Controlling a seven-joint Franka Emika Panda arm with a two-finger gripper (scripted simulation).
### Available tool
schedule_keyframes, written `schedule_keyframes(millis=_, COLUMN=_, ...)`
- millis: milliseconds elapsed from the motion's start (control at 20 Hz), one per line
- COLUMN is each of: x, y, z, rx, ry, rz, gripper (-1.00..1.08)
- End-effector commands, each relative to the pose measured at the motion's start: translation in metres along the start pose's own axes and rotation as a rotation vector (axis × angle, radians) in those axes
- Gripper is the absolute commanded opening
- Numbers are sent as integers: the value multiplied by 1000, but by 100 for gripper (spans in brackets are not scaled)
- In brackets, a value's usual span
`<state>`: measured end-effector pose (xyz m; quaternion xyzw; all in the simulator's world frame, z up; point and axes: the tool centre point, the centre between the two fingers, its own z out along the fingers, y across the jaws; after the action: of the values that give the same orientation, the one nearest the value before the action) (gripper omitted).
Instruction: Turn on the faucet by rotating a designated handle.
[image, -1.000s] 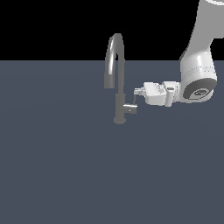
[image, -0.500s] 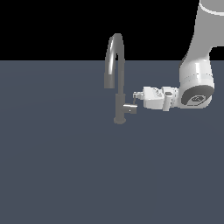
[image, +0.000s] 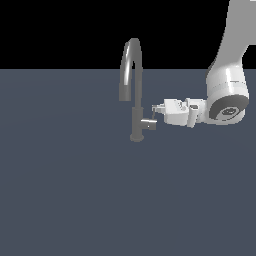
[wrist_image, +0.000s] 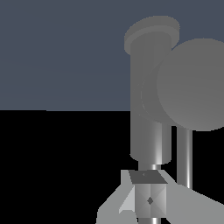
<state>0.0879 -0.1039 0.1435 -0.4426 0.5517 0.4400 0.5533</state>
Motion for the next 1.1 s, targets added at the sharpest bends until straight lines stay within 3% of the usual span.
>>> schedule_keyframes(millis=0, x=-2, y=6, z=0, rx=0, ry=0, rz=0, gripper=-100)
schedule_keyframes(millis=1050, x=-2, y=44, z=0, rx=4, ry=2, rz=-9, gripper=-100)
